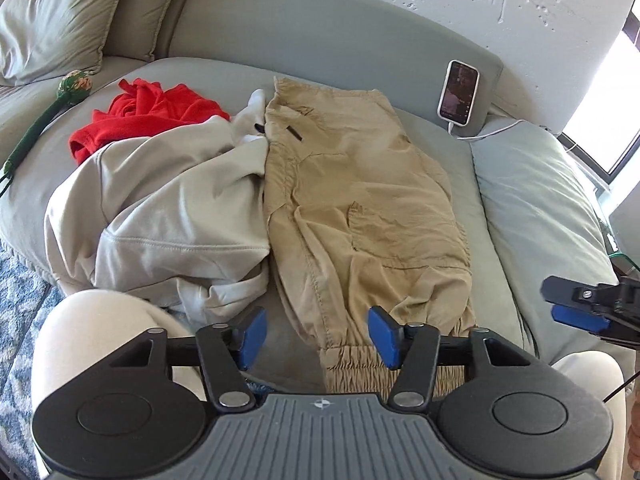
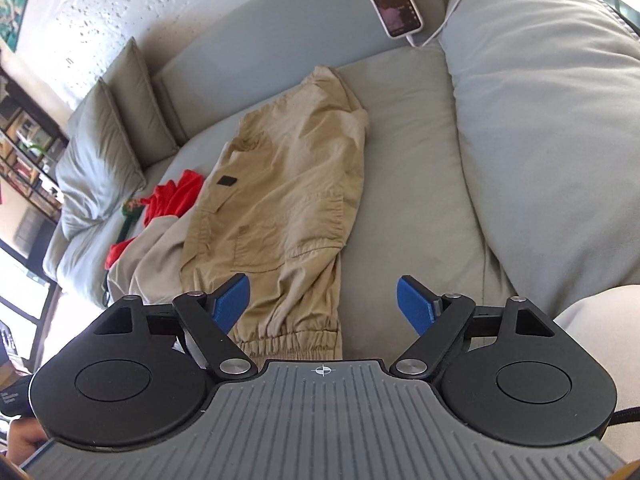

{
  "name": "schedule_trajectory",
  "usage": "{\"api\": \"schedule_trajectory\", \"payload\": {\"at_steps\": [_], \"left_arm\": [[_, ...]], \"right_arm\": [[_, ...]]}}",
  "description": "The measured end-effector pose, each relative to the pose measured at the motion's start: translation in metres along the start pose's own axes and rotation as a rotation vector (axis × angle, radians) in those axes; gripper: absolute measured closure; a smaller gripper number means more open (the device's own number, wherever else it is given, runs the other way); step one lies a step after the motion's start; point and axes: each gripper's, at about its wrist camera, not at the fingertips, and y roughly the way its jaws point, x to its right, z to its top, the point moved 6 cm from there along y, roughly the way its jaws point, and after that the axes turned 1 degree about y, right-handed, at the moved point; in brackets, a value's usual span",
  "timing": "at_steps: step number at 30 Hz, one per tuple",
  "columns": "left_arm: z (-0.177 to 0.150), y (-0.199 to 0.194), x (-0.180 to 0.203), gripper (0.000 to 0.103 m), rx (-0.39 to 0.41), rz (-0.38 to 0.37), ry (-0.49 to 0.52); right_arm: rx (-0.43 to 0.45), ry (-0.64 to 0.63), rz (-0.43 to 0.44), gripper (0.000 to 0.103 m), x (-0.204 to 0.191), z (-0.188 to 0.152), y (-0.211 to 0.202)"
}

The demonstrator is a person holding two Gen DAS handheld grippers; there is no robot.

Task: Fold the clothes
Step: 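Move both open grippers to the elastic trouser cuffs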

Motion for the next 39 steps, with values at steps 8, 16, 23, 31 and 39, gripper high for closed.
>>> {"api": "schedule_trajectory", "payload": {"at_steps": [8,16,23,31,39], "left_arm": [[0.035,0.024,0.028,0.092,0.152,-0.062,0.083],[0.016,0.096,-0.003,0.093,-0.032,0.136,0.046],[0.017,0.064,-0.011,0.091,0.02,0.053,0.016],[0.005,0.022,-0.016,0.066,0.024,0.046,-0.054],[0.004,0.015,-0.044,0.055,0.009,0.063,-0.17]], "right_arm": [[-0.02,-0.152,0.054,0.088,-0.038,0.015,0.05],[-0.01,-0.262,-0.087,0.089,-0.035,0.008,0.114],[-0.007,-0.08,-0.093,0.087,-0.005,0.007,0.09],[-0.028,-0.05,-0.039,0.074,-0.015,-0.001,0.055],[-0.068,-0.046,-0.001,0.057,-0.028,-0.016,0.049]]}}
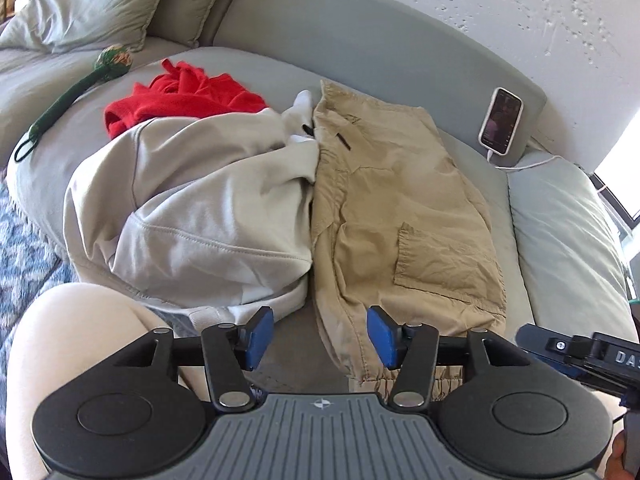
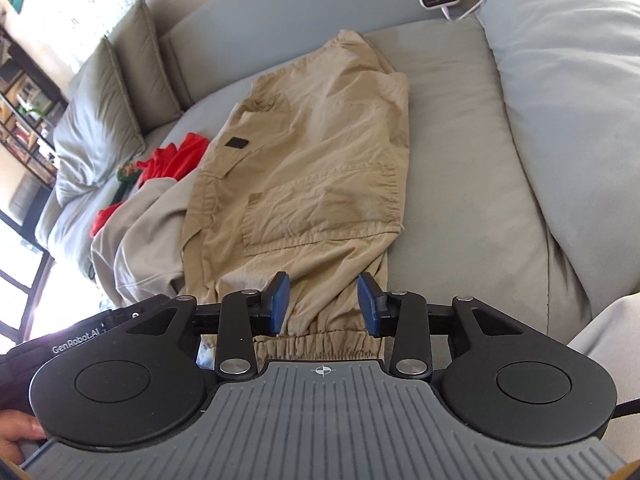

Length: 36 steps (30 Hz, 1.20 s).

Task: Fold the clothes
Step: 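Move both open grippers to the elastic trouser cuffs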

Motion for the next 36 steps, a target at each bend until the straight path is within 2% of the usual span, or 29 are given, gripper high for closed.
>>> {"api": "schedule_trajectory", "payload": {"at_steps": [2,4,8,11,12,14,17,18,20,21,23,24,27,32,33,34,35,36], "left_arm": [[0.004,0.004,-0.013,0.058,-0.014,0.007,-0.074],[0.01,0.007,-0.024,0.062,-0.01,-0.009,-0.138],[0.03,0.012,-0.03,0.062,0.026,-0.146,-0.268],[0.046,0.033,-0.027,0.062,0.025,-0.218,-0.31],[0.051,0.041,-0.027,0.063,0.028,-0.218,-0.315],[0.061,0.057,-0.035,0.07,0.051,-0.179,-0.347],[0.078,0.076,-0.056,0.088,0.08,-0.065,-0.344],[0.081,0.081,-0.063,0.09,0.069,-0.054,-0.359],[0.085,0.08,-0.069,0.089,0.012,-0.092,-0.385],[0.085,0.074,-0.066,0.086,-0.007,-0.101,-0.351],[0.077,0.056,-0.057,0.072,-0.01,-0.114,-0.283],[0.07,0.045,-0.052,0.058,-0.008,-0.119,-0.254],[0.045,0.013,-0.035,0.041,-0.007,-0.165,-0.181],[0.005,-0.004,-0.006,0.031,-0.045,-0.283,-0.161],[-0.002,0.001,-0.003,0.03,-0.055,-0.286,-0.168],[-0.007,0.007,-0.001,0.03,-0.071,-0.278,-0.181],[-0.011,0.014,0.001,0.03,-0.091,-0.267,-0.202],[-0.015,0.022,0.003,0.03,-0.109,-0.264,-0.225]], "right_arm": [[0.009,0.016,0.018,0.048,-0.001,0.001,-0.005],[0.022,0.028,0.041,0.048,-0.001,0.003,-0.01],[0.023,0.01,0.061,0.048,-0.005,0.003,-0.007],[0.008,-0.007,0.065,0.048,-0.01,0.001,0.003],[-0.001,-0.01,0.067,0.048,-0.011,0.0,0.007],[-0.022,-0.015,0.065,0.048,-0.015,-0.002,0.015],[-0.037,-0.043,0.046,0.048,-0.017,-0.007,0.021],[-0.039,-0.051,0.035,0.048,-0.017,-0.007,0.023],[-0.041,-0.053,0.021,0.048,-0.015,-0.006,0.025],[-0.042,-0.043,0.025,0.048,-0.014,-0.005,0.025],[-0.038,-0.023,0.041,0.048,-0.012,0.0,0.022],[-0.036,-0.013,0.049,0.048,-0.011,0.002,0.02],[-0.023,0.026,0.068,0.048,-0.004,0.009,0.012],[-0.017,0.106,0.059,0.046,0.018,0.012,0.0],[-0.021,0.124,0.054,0.043,0.023,0.011,-0.001],[-0.029,0.147,0.054,0.023,0.029,0.009,-0.001],[-0.031,0.17,0.062,0.008,0.034,0.007,-0.001],[-0.026,0.186,0.073,0.008,0.036,0.005,-0.001]]}}
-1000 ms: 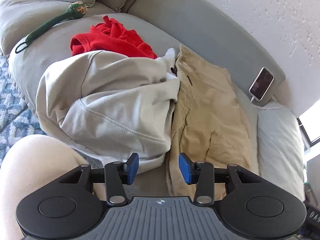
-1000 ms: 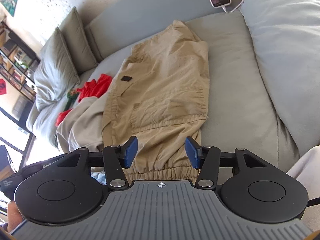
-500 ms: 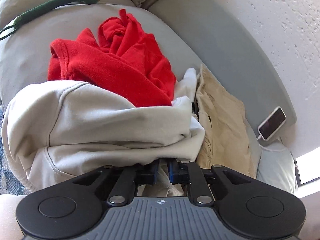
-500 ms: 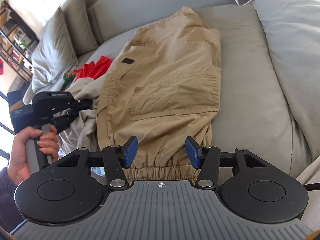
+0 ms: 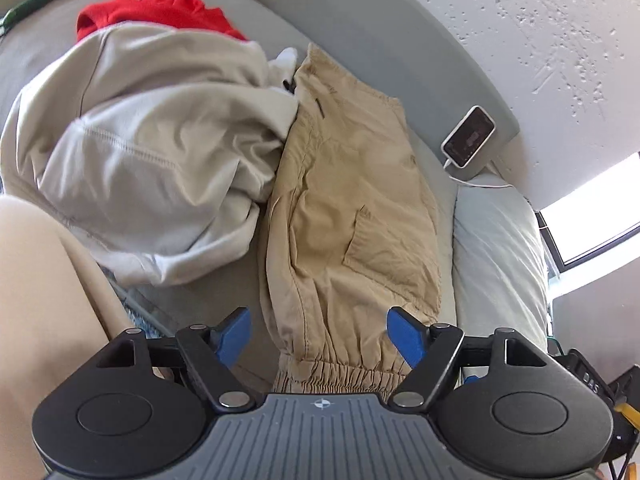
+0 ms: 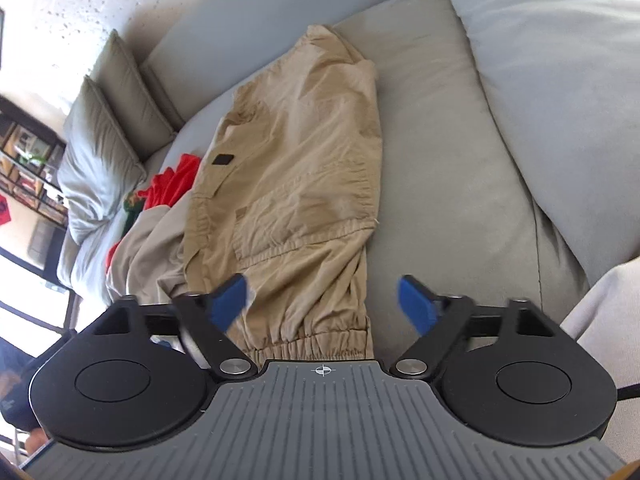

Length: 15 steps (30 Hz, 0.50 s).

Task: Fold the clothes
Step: 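Move both open grippers to the elastic trouser cuffs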

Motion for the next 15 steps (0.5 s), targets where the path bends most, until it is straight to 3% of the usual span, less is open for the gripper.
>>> {"api": "schedule_trajectory", "payload": {"at_steps": [4,10,15], "left_arm": [[-0.01,0.017,-0.004,0.03,-0.017,-0.013,-0.094],[-0.016,0.021,-0.001,0.03,0.035,-0.018,-0.087],[-0.018,0.022,-0.008,0.03,0.031,-0.023,-0.121]], "right_arm": [[-0.005,0.041,0.049,0.009,0.007,-0.006,-0.001],[-0.041,0.089,0.086,0.013,0.015,-0.012,0.006],[-0.056,0.096,0.072,0.013,0.019,-0.014,0.011]]}}
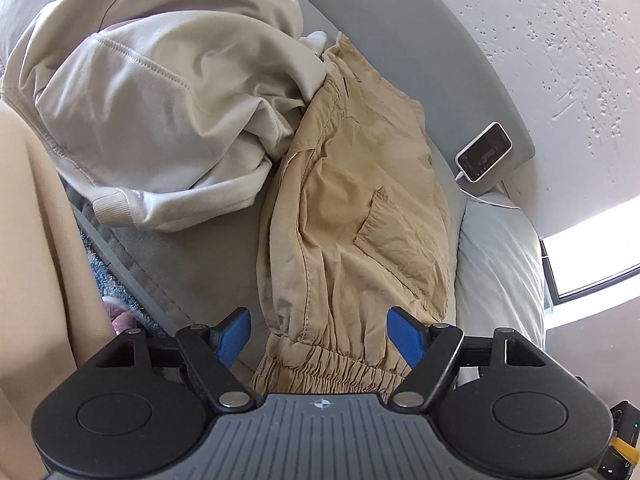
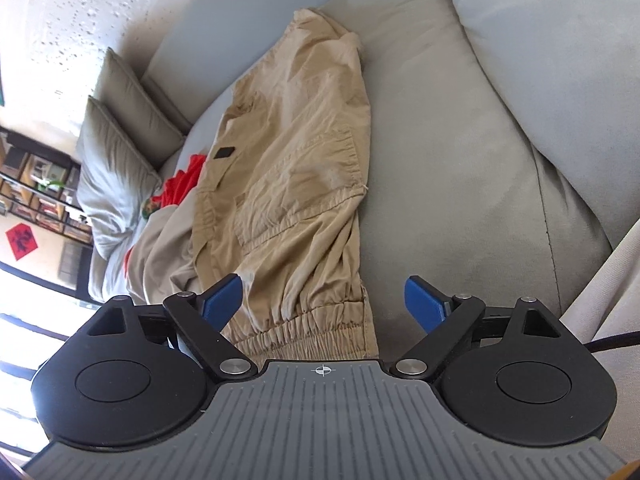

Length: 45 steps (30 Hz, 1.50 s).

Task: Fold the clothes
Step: 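Move both open grippers to the elastic trouser cuffs, then grasp the elastic cuffs with the right gripper, then the left gripper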

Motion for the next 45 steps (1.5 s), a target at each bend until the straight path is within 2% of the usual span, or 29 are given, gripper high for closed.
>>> {"api": "schedule_trajectory", "payload": {"at_steps": [14,19,24,26,27,28,29,33,36,37,38,40,41,43,45], "left_arm": [[-0.003,0.007,-0.001,0.03,-0.026,-0.036,0.006],[-0.005,0.024,0.005,0.031,-0.073,-0.07,0.065],[-0.007,0.037,0.007,0.029,-0.103,-0.075,0.106],[-0.008,0.036,0.011,0.036,-0.117,-0.063,0.15],[-0.009,0.034,0.013,0.044,-0.122,-0.056,0.178],[-0.009,0.032,0.013,0.05,-0.123,-0.062,0.191],[-0.009,0.029,0.013,0.052,-0.124,-0.075,0.188],[-0.007,0.027,0.01,0.054,-0.137,-0.085,0.165],[-0.006,0.027,0.012,0.055,-0.134,-0.071,0.165],[-0.005,0.027,0.011,0.054,-0.135,-0.07,0.156],[-0.005,0.027,0.011,0.052,-0.137,-0.073,0.146],[-0.003,0.025,0.009,0.041,-0.142,-0.077,0.108],[-0.003,0.023,0.008,0.039,-0.141,-0.089,0.084],[-0.004,0.02,0.002,0.028,-0.13,-0.131,0.007],[-0.005,0.017,-0.003,0.027,-0.123,-0.167,-0.068]], "right_arm": [[-0.027,0.01,-0.013,0.014,0.004,0.0,0.009],[-0.061,-0.029,-0.012,0.025,0.008,-0.002,0.02],[-0.083,-0.097,-0.001,0.024,0.009,-0.002,0.03],[-0.087,-0.143,0.005,0.024,0.006,-0.001,0.032],[-0.092,-0.163,0.011,0.025,0.003,-0.002,0.032],[-0.101,-0.18,0.021,0.03,0.001,-0.003,0.031],[-0.11,-0.197,0.03,0.052,-0.001,-0.004,0.031],[-0.133,-0.234,0.028,0.054,-0.002,-0.007,0.036],[-0.111,-0.16,0.085,0.052,0.006,-0.004,0.04],[-0.101,-0.132,0.097,0.054,0.008,-0.004,0.041],[-0.09,-0.104,0.097,0.066,0.011,-0.004,0.042],[-0.08,-0.025,0.113,0.074,0.013,-0.005,0.037],[-0.077,0.02,0.134,0.078,0.014,-0.005,0.032],[-0.062,0.118,0.194,0.079,0.014,-0.001,0.022],[-0.048,0.169,0.22,0.08,0.014,0.002,0.013]]}}
